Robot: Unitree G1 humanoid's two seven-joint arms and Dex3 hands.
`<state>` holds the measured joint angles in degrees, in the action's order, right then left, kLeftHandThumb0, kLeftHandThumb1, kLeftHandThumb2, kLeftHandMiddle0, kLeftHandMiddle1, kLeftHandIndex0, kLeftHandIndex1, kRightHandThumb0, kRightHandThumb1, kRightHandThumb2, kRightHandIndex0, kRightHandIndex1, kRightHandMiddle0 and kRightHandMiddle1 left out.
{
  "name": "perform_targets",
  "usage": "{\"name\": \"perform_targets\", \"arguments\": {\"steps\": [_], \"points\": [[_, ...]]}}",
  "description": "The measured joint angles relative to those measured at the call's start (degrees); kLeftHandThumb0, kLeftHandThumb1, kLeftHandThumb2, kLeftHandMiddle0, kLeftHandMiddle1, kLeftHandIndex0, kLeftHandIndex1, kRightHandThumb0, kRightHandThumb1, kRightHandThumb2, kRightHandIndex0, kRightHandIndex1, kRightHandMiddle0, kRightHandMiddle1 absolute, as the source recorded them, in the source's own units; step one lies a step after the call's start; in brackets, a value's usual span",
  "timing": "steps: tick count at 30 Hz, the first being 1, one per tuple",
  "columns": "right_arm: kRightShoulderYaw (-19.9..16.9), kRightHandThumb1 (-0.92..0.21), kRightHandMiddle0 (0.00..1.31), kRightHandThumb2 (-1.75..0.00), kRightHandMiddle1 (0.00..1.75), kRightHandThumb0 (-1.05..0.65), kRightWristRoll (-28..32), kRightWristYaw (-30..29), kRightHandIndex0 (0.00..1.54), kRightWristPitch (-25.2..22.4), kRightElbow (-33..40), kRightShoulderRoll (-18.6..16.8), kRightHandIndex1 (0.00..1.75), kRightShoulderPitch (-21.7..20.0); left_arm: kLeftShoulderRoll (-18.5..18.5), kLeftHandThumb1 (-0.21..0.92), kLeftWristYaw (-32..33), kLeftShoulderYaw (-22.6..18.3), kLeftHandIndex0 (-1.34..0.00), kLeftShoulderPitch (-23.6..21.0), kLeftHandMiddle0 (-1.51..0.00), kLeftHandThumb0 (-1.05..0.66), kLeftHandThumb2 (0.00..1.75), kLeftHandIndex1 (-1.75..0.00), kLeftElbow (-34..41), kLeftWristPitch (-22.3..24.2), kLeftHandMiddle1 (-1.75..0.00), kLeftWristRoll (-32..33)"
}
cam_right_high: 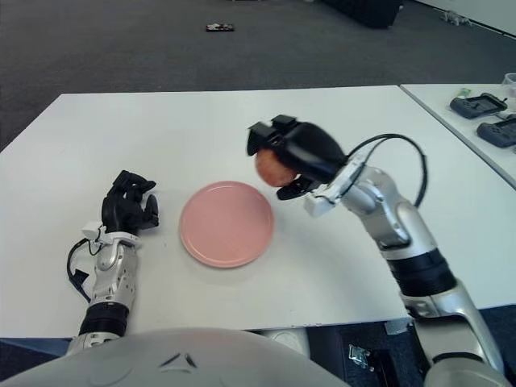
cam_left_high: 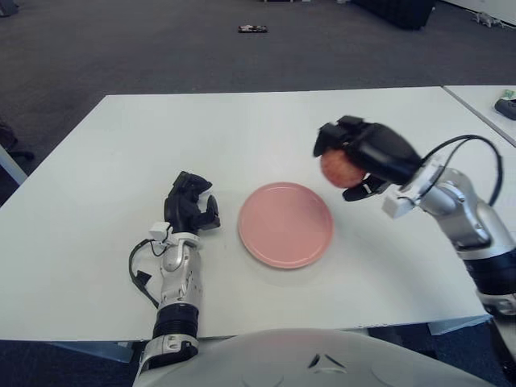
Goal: Put the apple into the plate.
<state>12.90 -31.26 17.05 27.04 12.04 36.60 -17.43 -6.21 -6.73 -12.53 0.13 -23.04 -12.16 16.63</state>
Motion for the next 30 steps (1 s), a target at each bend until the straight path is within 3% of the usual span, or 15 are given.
{"name": "perform_targets", "arguments": {"steps": [18, 30], "points": [[7.54, -0.11, 0.79, -1.57, 1.75, -0.56, 4.23, 10.0, 1.31, 3.2, -4.03, -5.84, 1.75, -7.36, 0.03, -0.08, 0.38, 0.13, -0.71, 0.23, -0.93, -0.01, 1.75, -1.65, 0.77, 0.33, -1.75, -0.2], [11.8, -0.1, 0.79, -1.58, 1.75, -0.57, 2.66, 11.34, 1.31, 8.91, -11.29, -7.88, 1.75, -9.49, 0.19, -0.08, 0.44, 0.11, -0.71, 0.34, -0.93, -0.01, 1.75, -1.65, 0.78, 0.25, -1.75, -0.68]]}}
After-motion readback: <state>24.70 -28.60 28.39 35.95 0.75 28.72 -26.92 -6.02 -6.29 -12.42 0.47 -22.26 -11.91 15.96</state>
